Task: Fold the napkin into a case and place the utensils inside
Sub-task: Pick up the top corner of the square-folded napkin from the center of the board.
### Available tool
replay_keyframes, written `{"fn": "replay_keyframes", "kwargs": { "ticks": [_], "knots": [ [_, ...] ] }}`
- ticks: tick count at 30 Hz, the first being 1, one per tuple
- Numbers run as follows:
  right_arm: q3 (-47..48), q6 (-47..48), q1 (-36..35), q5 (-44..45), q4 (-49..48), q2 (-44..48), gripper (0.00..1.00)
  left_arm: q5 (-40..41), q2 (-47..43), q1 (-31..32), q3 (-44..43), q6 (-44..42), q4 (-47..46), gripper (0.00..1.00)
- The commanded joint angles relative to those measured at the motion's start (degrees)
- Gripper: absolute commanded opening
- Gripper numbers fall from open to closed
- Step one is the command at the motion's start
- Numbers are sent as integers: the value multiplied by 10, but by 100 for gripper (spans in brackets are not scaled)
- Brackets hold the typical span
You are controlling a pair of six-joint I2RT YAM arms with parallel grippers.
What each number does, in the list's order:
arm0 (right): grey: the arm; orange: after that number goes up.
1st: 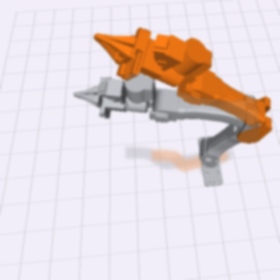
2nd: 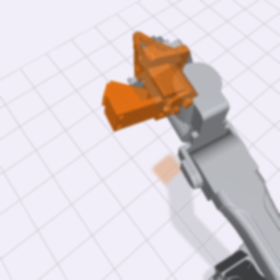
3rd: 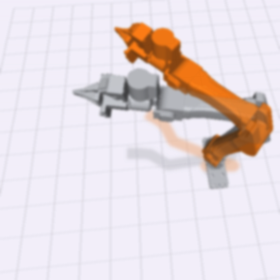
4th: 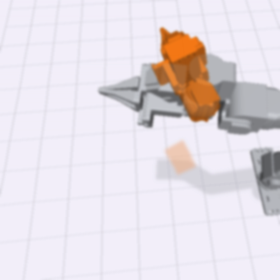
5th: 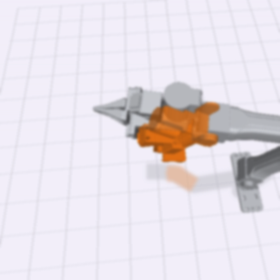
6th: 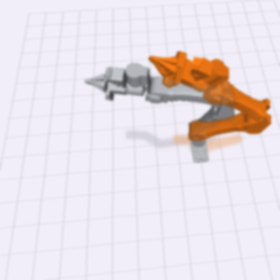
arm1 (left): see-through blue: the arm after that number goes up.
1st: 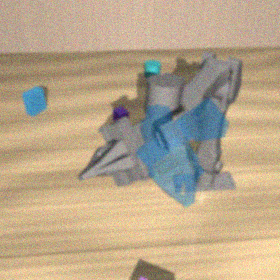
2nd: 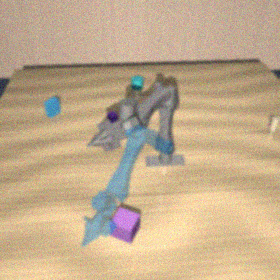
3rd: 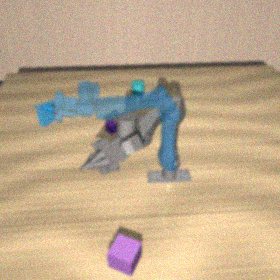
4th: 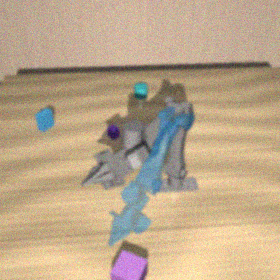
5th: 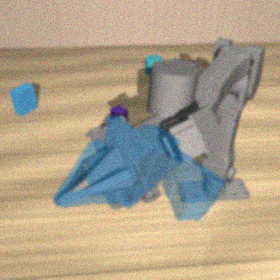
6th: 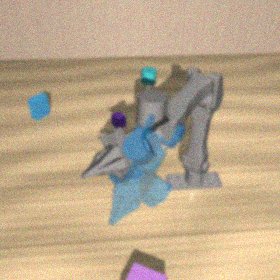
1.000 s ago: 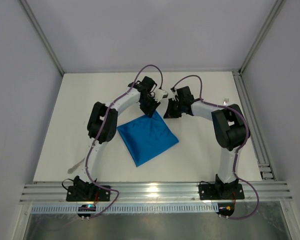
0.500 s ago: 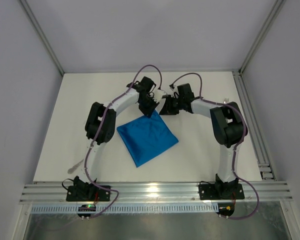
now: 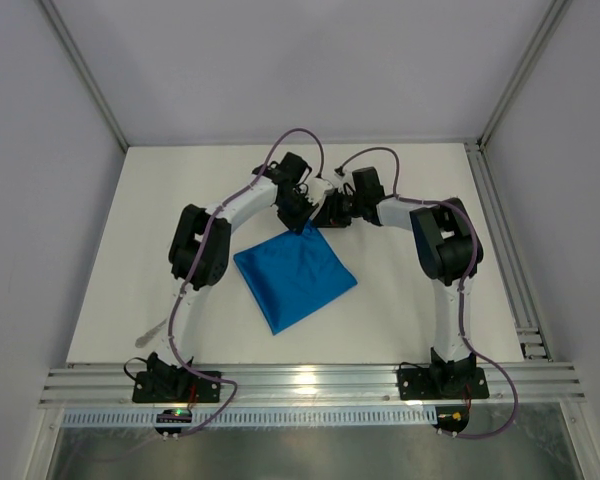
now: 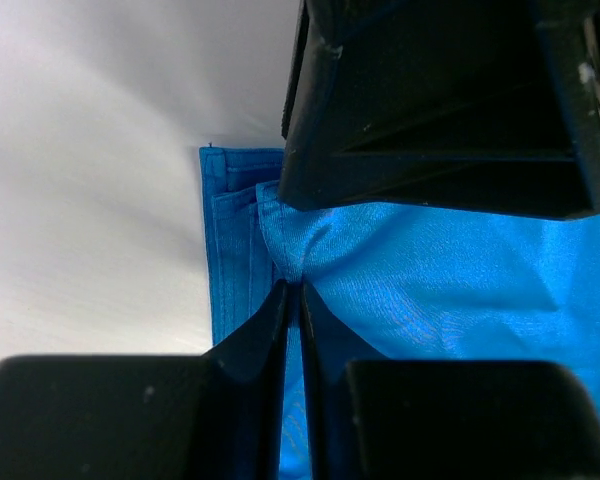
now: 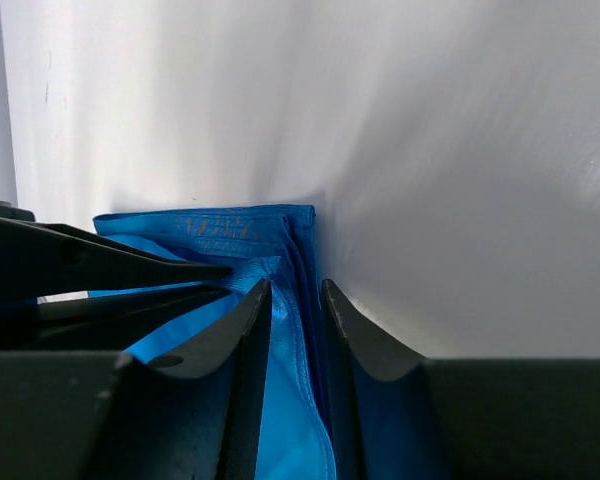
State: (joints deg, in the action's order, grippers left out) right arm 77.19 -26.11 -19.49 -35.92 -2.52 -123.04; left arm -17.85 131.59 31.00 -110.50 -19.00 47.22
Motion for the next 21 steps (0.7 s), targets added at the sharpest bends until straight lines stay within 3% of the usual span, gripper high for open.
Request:
{"fn": "replay_keyframes", "kwargs": {
  "ticks": [1, 16, 21],
  "knots": [
    [-4, -10, -1, -24, -44, 6, 30, -11, -33, 0, 3, -11, -10, 9],
    [-4, -22, -2, -36, -48, -14, 22, -11, -38, 0, 5, -8, -14, 6],
    [-21, -17, 0, -29, -52, 2, 27, -20, -51, -1, 12, -10, -13, 5]
  ]
}}
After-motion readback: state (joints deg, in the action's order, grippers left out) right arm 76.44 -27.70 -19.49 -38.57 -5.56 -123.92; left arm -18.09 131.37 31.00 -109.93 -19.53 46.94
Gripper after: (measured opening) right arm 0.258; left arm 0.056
